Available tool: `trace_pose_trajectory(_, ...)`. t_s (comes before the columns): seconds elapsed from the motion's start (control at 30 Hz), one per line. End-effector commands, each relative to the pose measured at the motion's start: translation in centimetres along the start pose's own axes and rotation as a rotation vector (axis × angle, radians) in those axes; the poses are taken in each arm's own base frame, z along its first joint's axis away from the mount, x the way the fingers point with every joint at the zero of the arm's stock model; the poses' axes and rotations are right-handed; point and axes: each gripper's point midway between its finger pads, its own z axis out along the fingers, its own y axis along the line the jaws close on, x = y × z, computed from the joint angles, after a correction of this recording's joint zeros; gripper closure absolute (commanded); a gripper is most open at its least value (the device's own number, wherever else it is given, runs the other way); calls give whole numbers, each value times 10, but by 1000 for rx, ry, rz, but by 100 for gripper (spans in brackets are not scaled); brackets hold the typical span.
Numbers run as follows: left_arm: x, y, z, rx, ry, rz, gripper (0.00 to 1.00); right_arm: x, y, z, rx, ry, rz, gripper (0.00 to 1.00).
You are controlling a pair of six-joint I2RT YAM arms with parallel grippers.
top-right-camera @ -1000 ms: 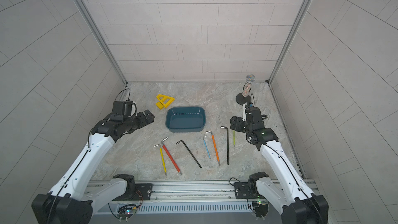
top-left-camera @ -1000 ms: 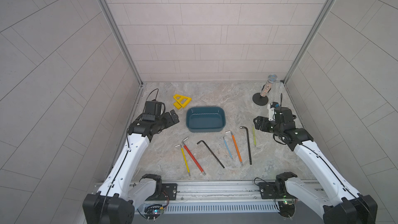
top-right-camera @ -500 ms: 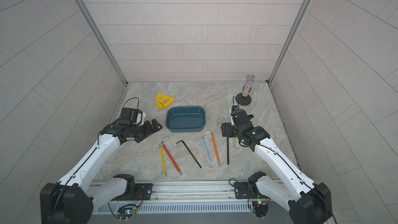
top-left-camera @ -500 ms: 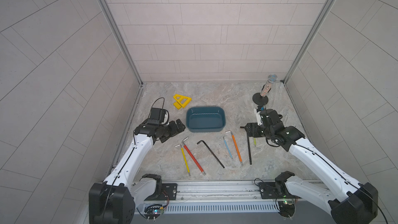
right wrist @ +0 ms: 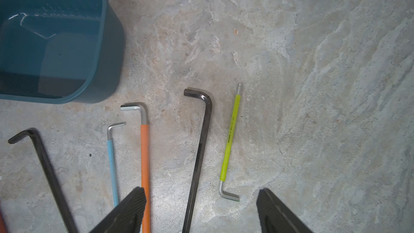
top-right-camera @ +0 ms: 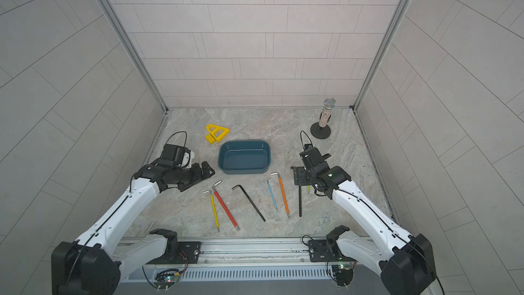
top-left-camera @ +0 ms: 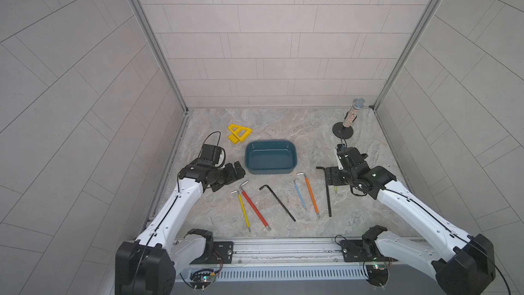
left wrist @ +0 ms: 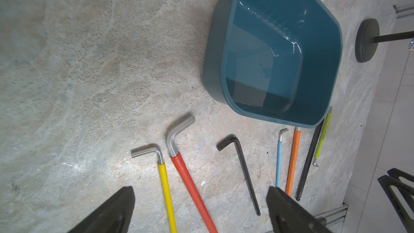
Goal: Put the hex key on the desktop into the storage box
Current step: Pick up the Allen key from the center of the board.
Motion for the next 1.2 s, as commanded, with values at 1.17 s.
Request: trace_pose_trajectory(1.17, -5, 0, 2, -63, -36, 73, 0, 61, 70, 68, -9, 188, -116, 40)
